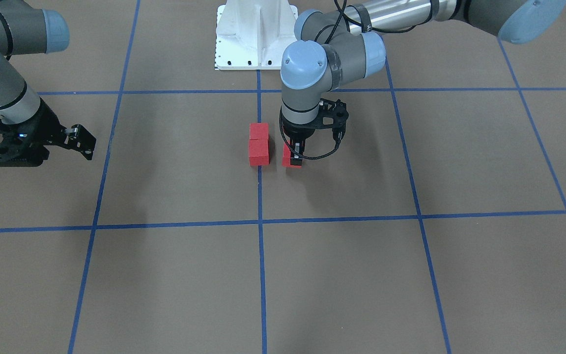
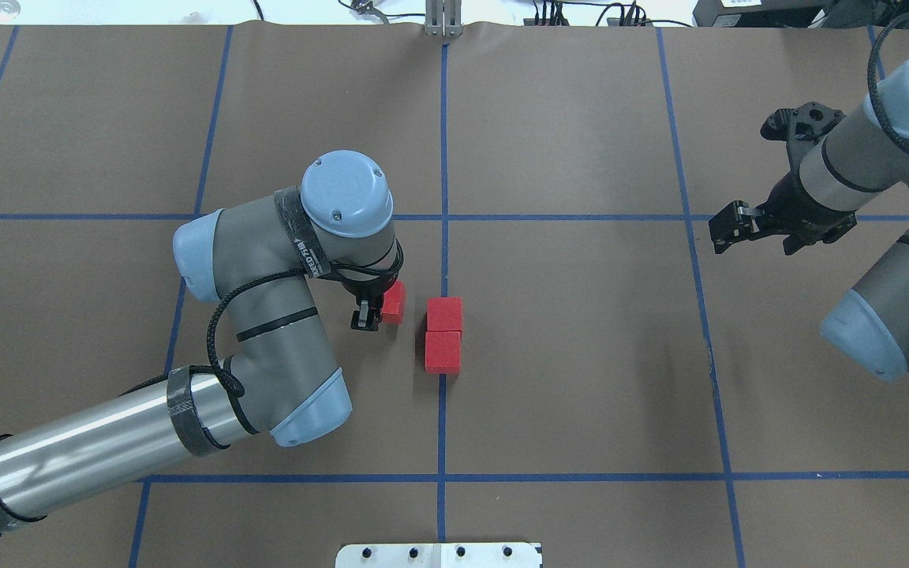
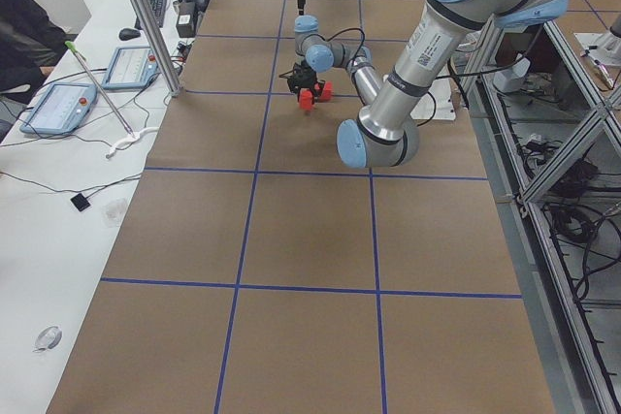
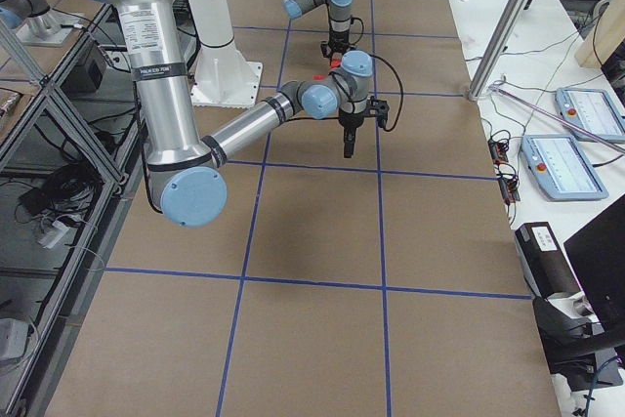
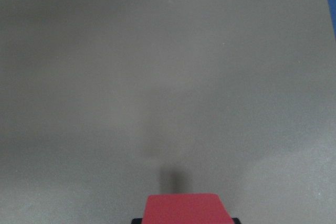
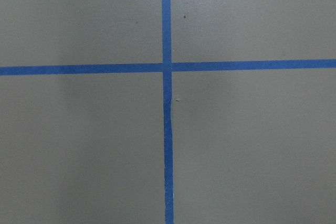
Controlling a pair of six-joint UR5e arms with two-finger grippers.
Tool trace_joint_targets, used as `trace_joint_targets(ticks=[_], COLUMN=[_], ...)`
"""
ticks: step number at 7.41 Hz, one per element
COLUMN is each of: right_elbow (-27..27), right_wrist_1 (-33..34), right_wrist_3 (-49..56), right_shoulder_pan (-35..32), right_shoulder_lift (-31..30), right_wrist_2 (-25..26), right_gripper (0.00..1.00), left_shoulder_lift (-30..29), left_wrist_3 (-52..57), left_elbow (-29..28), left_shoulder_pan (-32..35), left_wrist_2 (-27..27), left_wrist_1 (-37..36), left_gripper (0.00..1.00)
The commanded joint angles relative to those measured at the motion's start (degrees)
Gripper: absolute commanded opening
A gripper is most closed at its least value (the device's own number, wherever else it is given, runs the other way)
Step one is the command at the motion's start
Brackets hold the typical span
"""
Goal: Form red blocks into L shape at center
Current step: 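Lower the cube beside the far cube of the pair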
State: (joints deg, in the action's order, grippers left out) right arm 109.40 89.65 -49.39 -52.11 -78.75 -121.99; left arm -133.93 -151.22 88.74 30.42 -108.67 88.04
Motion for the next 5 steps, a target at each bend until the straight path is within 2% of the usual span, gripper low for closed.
trace_joint_targets(ticks=[1, 5], right_elbow=[0.0, 0.0], right_wrist_1=[0.0, 0.0], right_wrist_3=[0.0, -0.2], right_shoulder_pan=[0.1, 0.1], right_shoulder_lift=[-0.1, -0.1], right_wrist_2=[0.0, 0.0], right_gripper=[0.99, 0.99], left_shoulder_lift=[-0.4, -0.8], left_wrist_3=[-6.2, -10.8], left_elbow=[-0.1, -0.7], left_shoulder_pan=[0.0, -1.4], left_wrist_2=[-0.1, 0.0], left_wrist_1=[0.2, 0.5], left_gripper=[0.0, 0.0])
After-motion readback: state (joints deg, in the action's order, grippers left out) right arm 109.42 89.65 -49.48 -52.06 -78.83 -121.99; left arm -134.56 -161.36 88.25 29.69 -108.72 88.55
